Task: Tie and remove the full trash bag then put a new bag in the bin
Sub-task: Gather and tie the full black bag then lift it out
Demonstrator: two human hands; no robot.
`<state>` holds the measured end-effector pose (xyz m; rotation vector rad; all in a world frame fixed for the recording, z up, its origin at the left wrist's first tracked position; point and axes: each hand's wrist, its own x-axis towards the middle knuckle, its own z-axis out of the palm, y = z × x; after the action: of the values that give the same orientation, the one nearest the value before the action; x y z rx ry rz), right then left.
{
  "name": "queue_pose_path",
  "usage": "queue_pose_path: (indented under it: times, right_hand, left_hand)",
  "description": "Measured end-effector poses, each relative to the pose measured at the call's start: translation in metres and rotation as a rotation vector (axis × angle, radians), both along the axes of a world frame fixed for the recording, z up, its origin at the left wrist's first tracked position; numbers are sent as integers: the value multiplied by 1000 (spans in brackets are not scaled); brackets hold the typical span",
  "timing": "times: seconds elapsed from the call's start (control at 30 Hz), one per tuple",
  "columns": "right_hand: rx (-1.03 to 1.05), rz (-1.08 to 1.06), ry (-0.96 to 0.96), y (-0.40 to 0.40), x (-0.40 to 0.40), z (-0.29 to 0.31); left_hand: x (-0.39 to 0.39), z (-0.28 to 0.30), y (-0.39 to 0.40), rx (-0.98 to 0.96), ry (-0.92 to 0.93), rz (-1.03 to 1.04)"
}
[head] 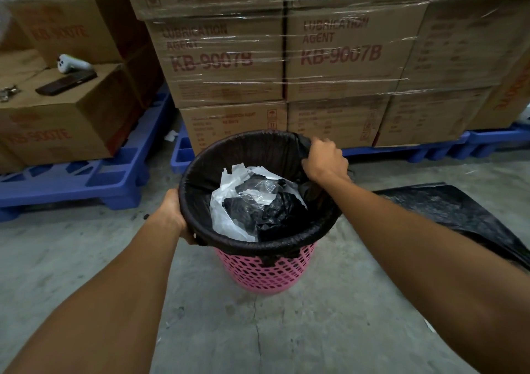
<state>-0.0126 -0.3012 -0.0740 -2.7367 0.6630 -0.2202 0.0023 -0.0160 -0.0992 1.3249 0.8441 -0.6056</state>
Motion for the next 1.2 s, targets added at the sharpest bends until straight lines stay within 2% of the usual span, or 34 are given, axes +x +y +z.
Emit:
queue_pose_path:
  times: [0.17,0.27,0.33,0.4,0.47,0.53,0.63,0.73,0.8,0.9,0.97,1.1,1.2]
  right_hand:
    - [-48,-61,-220,-1,-3,0]
    - [-140,27,-326,-2,-3,-2]
    - [-62,146,-318,0,-3,-1]
    - [20,346,-246,5,-2,-4]
    - [86,574,-74,12,-6,-7]
    - [170,698,74,19,-11,-6]
    - [140,710,164,22,-17,6]
    - [-31,599,379,19,-17,18]
    - [-135,498,416,16,-20,23]
    - [-223,353,336,16,-25,29]
    - [-230,299,283,15,-25,36]
    - [-171,318,317,9,-24,50]
    - [-37,387,446,5,-26,57]
  left_hand:
    - [-4,2,-5,-86,-151,101]
    - [-6,11,-10,-135,-264,65]
    - [-4,17,-9,-101,-312,46]
    - [-3,20,-6,5,-363,112]
    - [1,19,-6,112,-466,192]
    - [-1,19,-11,240,-591,213]
    - [-2,26,-16,620,-725,150]
    - [3,42,-21,783,-691,102]
    - [6,62,-28,781,-673,91]
    - [10,101,-49,751,-810,76]
    - [12,127,-63,659,-889,76]
    - [3,159,-99,347,-888,-98]
    - [-10,163,-118,274,-812,-259]
